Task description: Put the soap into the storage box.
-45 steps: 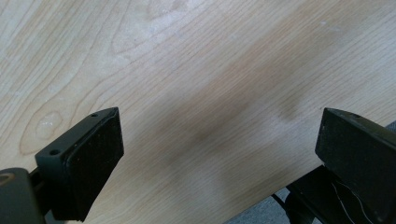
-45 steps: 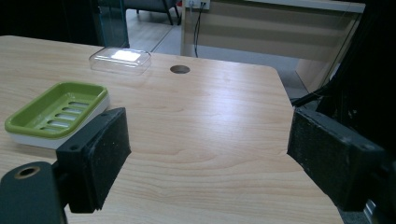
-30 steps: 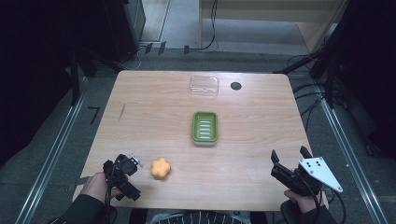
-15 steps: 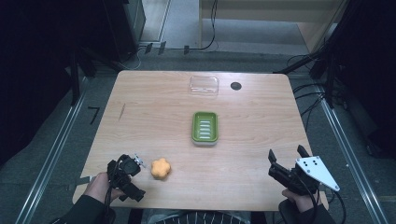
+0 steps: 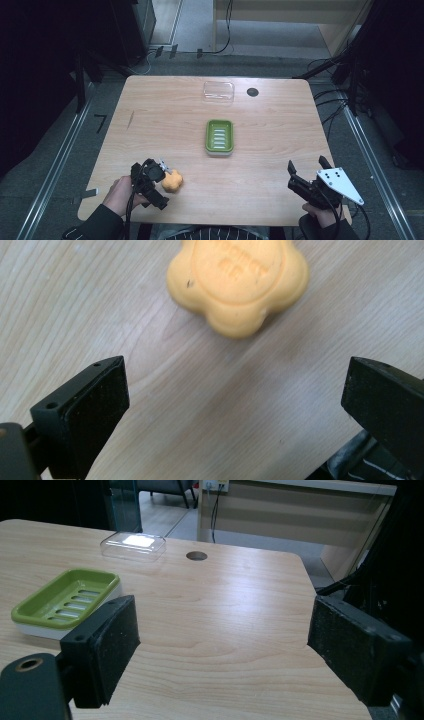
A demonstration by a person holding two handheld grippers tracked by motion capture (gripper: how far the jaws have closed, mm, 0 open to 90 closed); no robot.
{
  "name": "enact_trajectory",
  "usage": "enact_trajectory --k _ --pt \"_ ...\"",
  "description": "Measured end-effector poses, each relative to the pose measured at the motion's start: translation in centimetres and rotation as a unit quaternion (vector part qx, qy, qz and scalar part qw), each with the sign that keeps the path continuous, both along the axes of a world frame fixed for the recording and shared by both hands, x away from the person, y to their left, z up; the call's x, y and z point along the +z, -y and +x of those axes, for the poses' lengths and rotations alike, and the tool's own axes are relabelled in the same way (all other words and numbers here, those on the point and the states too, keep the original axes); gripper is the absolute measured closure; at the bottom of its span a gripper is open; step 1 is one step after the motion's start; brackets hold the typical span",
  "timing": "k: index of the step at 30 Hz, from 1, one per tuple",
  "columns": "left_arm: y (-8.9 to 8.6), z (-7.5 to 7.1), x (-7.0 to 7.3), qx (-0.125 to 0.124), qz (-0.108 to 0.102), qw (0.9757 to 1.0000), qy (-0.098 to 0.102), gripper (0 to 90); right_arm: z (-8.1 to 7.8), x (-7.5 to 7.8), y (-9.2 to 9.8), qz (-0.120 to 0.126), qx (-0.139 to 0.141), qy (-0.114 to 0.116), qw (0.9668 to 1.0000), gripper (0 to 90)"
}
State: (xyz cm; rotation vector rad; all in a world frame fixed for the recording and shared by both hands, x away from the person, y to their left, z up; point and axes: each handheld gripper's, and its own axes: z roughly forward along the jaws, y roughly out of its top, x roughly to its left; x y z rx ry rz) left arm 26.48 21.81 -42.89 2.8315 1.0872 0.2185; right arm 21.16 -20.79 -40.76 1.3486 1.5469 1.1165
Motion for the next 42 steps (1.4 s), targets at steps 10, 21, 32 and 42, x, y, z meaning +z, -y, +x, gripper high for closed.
enact_trajectory --k 10,21,32,42 --pt "1.0 1.4 -0.3 -0.014 -0.005 0.9998 -0.011 0.0 0.0 0.0 0.1 -0.001 0.001 -0.001 1.0000 13.7" --pt "2.3 2.8 -0.9 -0.041 0.004 0.9990 -0.018 0.0 -0.1 0.0 0.1 0.000 0.000 -0.001 1.0000 13.7" --pt "3.1 3.8 -1.9 -0.072 0.015 0.9972 -0.012 3.3 -0.1 0.0 0.1 0.000 0.000 -0.001 1.0000 13.6" --pt "3.0 3.6 -2.7 -0.102 0.017 0.9945 -0.017 13.8 -0.1 0.0 0.2 0.001 0.000 0.000 1.0000 13.7"
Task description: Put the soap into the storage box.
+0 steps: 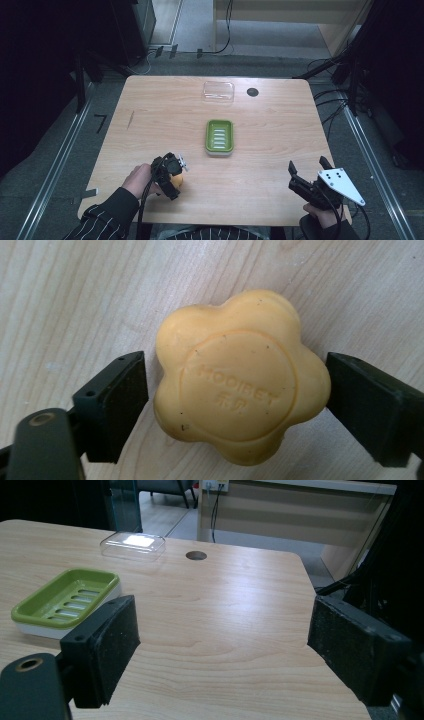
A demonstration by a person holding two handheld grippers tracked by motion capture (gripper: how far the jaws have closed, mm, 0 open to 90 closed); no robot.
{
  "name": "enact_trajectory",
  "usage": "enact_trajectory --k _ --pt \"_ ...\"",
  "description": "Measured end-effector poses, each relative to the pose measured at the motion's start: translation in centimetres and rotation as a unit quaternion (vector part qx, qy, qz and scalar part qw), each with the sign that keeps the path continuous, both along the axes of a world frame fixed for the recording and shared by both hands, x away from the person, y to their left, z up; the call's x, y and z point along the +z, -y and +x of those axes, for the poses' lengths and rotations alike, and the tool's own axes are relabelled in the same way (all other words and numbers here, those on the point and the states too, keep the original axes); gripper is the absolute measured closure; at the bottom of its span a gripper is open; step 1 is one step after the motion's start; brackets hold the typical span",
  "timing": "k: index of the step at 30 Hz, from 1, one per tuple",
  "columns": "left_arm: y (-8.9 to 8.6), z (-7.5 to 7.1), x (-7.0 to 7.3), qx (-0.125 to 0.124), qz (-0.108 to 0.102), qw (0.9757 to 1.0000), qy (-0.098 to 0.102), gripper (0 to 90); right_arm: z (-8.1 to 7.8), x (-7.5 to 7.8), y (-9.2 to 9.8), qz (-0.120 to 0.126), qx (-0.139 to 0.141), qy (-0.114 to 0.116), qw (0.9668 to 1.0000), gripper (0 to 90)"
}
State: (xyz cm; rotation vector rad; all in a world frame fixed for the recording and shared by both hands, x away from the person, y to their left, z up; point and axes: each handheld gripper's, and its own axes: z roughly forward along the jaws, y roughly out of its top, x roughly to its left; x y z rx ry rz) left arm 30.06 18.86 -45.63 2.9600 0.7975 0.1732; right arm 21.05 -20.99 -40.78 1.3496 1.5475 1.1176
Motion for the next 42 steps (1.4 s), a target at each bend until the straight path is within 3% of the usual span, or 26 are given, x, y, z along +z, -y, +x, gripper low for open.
enact_trajectory --k 1,8,12,29,42 --pt "0.03 -0.02 -0.02 -0.008 0.010 0.9999 -0.002 14.8 0.00 0.00 0.01 0.000 0.000 0.000 1.0000 13.7" --pt "-0.25 -0.11 0.19 -0.008 -0.012 0.9999 0.006 26.3 0.01 0.00 0.01 0.000 0.000 0.000 1.0000 13.7" --pt "-0.35 -0.23 0.22 -0.011 -0.013 0.9998 0.008 26.8 0.00 0.00 0.02 0.000 0.000 0.000 1.0000 13.7" --pt "-0.14 -0.46 0.31 0.017 -0.017 0.9996 0.018 27.6 0.02 0.01 0.01 0.001 0.000 0.000 1.0000 13.7" --pt "0.04 -0.56 0.71 0.015 -0.028 0.9992 0.025 27.7 0.01 0.01 0.05 0.001 0.000 -0.001 1.0000 13.7"
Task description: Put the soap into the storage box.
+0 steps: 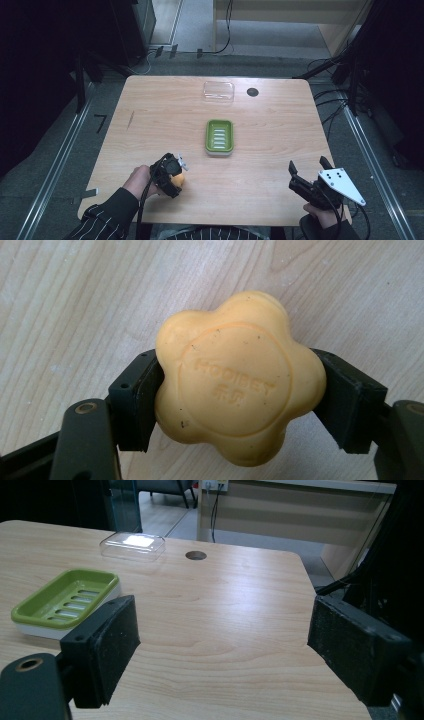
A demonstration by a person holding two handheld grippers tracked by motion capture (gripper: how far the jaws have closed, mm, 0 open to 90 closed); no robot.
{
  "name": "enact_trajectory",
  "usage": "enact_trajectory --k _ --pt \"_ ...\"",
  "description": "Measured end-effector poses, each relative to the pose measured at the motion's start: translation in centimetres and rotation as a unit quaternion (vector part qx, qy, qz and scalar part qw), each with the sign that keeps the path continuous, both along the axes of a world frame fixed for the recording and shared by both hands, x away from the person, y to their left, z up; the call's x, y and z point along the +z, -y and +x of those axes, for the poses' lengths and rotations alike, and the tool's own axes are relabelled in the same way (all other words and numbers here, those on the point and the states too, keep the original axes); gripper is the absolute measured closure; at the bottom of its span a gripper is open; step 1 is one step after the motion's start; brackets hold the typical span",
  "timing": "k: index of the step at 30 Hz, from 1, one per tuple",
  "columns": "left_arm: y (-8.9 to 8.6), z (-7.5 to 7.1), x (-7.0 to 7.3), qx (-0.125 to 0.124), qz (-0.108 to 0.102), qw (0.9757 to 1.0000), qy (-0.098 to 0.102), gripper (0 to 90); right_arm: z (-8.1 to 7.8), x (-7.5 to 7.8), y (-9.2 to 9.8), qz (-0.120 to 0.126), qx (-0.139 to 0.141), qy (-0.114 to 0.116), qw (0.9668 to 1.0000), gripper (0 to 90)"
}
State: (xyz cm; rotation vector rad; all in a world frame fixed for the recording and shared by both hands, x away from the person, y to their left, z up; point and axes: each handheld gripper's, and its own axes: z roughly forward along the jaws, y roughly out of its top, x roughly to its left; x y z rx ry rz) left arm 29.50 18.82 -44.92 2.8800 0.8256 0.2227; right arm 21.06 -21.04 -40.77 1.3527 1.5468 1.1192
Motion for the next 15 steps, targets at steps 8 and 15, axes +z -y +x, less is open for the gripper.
enact_trajectory --k 8,15 --pt "0.48 0.20 0.40 -0.002 -0.009 0.9999 0.012 27.8 0.01 0.00 -0.02 0.000 0.000 0.000 1.0000 13.7" --pt "0.61 0.47 0.66 0.001 -0.014 0.9997 0.019 27.8 0.01 -0.01 -0.01 -0.001 0.000 0.000 1.0000 13.7"
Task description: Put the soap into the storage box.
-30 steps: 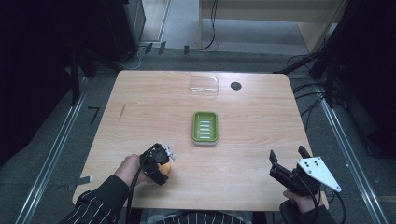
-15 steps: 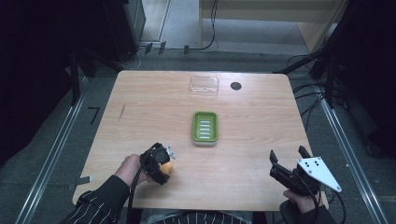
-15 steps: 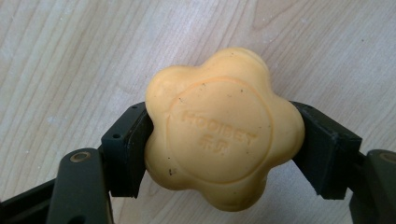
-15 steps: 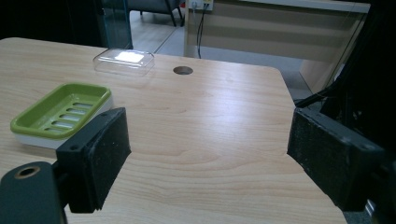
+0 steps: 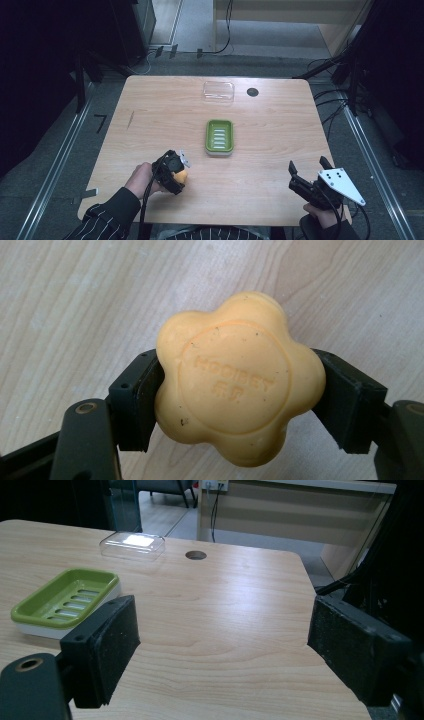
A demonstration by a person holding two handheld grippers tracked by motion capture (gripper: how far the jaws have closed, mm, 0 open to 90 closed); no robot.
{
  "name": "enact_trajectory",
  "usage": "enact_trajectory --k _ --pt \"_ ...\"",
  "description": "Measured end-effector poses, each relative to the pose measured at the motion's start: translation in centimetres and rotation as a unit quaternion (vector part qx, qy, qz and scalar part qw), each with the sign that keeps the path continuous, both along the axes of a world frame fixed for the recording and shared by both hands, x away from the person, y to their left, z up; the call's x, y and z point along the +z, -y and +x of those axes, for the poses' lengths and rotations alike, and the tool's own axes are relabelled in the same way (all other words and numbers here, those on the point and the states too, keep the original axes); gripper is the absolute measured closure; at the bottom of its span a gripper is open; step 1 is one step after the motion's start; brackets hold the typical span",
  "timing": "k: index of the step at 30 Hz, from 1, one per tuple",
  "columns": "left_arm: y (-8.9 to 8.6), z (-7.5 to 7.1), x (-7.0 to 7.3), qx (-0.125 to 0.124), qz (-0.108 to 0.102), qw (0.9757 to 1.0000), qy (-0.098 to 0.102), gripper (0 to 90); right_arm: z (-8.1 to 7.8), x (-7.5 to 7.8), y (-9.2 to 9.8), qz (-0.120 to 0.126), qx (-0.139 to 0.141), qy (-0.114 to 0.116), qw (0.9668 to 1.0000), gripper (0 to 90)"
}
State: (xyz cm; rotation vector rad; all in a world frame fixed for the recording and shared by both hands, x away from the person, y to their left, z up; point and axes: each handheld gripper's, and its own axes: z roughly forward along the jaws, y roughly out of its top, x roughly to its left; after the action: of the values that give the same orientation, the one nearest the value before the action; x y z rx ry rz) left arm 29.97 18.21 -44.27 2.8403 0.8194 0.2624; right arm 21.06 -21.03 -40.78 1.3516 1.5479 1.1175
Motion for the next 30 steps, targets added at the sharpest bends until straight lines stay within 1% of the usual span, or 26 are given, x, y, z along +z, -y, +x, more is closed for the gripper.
enact_trajectory --k 2,3,5,6,8,11,15,19,20,22,26,30 --pt "0.1 0.1 0.0 0.003 -0.001 1.0000 0.003 27.8 0.0 0.0 0.0 0.000 0.000 0.000 1.0000 13.7" --pt "0.2 0.3 0.0 0.002 0.000 1.0000 0.007 27.8 0.0 0.0 0.0 0.000 0.000 0.000 1.0000 13.7" --pt "0.5 0.6 0.1 -0.002 0.001 1.0000 0.006 27.8 0.0 0.0 0.0 0.000 0.000 0.000 1.0000 13.7" --pt "0.6 0.7 0.0 -0.004 0.000 0.9999 0.009 27.8 0.0 0.0 0.0 0.000 0.000 0.000 1.0000 13.7" --pt "1.0 1.0 0.0 -0.005 0.003 1.0000 0.007 27.9 0.0 0.0 0.0 0.000 0.000 0.000 1.0000 13.7" --pt "1.3 1.3 -0.1 -0.005 0.002 0.9999 0.009 27.9 0.0 0.0 0.0 0.000 0.000 0.000 1.0000 13.7" --pt "1.6 1.8 0.1 -0.005 -0.002 0.9998 0.018 27.9 0.0 0.0 0.0 0.001 0.000 0.000 1.0000 13.7" --pt "2.1 2.2 0.0 -0.005 -0.006 0.9996 0.029 27.9 0.0 0.0 0.1 0.001 0.000 0.000 1.0000 13.7" --pt "2.1 2.3 0.0 -0.009 -0.004 0.9995 0.030 27.9 0.0 0.0 0.0 0.001 0.000 -0.001 1.0000 13.7" --pt "2.3 2.5 0.1 -0.004 -0.009 0.9994 0.033 27.9 0.0 0.0 0.0 0.001 -0.001 -0.001 1.0000 13.7" --pt "2.4 2.9 0.3 -0.002 -0.013 0.9991 0.040 27.9 0.0 0.0 0.0 0.001 0.000 0.000 1.0000 13.7" --pt "2.5 3.5 0.7 0.004 -0.023 0.9982 0.054 28.0 0.0 0.0 0.0 0.001 0.000 0.000 1.0000 13.6"
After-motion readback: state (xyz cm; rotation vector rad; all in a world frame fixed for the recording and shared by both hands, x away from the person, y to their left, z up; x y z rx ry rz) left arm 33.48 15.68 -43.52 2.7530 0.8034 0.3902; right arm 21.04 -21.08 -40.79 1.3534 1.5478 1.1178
